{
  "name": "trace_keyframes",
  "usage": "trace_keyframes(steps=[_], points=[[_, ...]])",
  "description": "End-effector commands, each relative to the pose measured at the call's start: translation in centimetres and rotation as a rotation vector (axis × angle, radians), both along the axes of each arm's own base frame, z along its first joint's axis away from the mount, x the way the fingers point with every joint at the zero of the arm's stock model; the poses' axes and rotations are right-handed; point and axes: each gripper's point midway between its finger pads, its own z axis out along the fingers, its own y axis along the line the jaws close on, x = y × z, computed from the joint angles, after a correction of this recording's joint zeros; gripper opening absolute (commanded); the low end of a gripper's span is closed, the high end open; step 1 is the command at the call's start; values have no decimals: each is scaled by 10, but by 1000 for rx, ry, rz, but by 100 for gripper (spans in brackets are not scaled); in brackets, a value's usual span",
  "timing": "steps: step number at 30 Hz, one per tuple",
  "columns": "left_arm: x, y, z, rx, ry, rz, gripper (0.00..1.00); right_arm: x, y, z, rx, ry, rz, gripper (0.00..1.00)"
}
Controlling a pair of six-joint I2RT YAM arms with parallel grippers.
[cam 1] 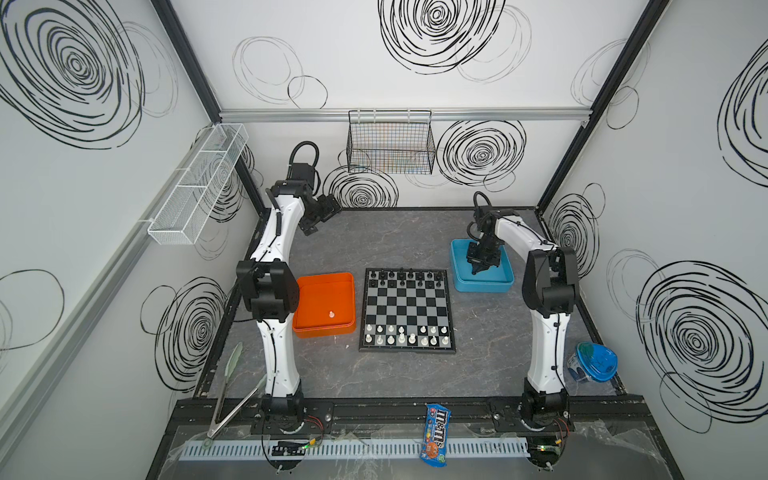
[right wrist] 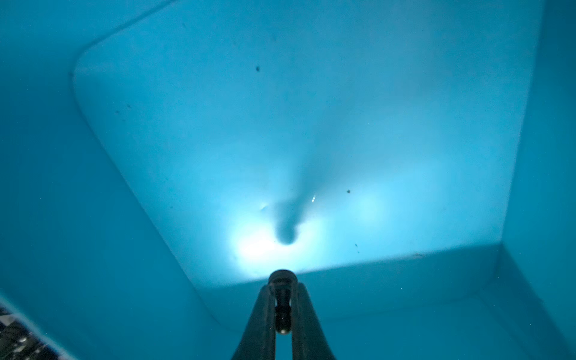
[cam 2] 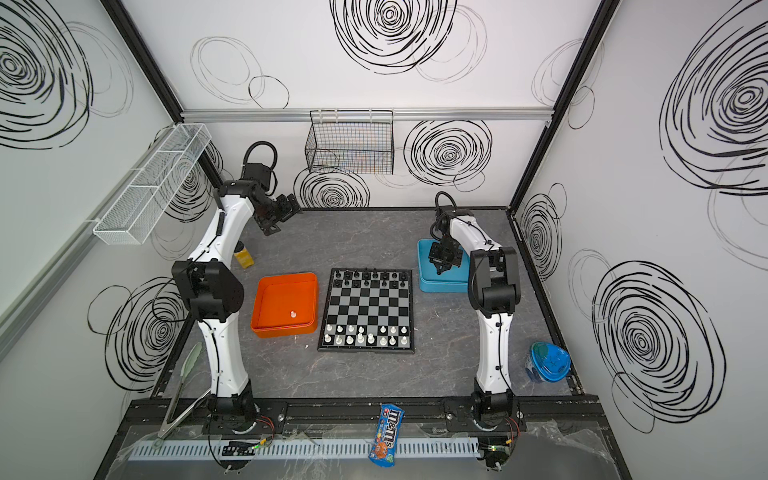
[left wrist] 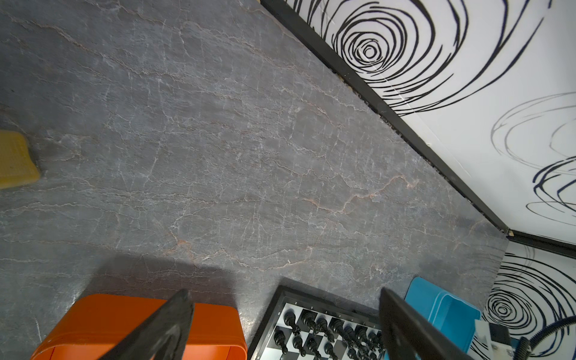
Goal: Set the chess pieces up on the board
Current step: 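Close the right gripper on the black pawn, then lift the black pawn with the right gripper while the left moves over the orange tray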
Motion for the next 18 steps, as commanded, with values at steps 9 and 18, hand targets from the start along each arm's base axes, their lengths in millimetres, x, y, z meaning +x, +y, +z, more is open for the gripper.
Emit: trace_keyframes(steps=[9,18], points=[[-7,1,4,12,11,11,96,9,-3,39,-16,-6,17,12],[-11,4,19,43,-16,10,96,1,35,73,54,-65,79,12]])
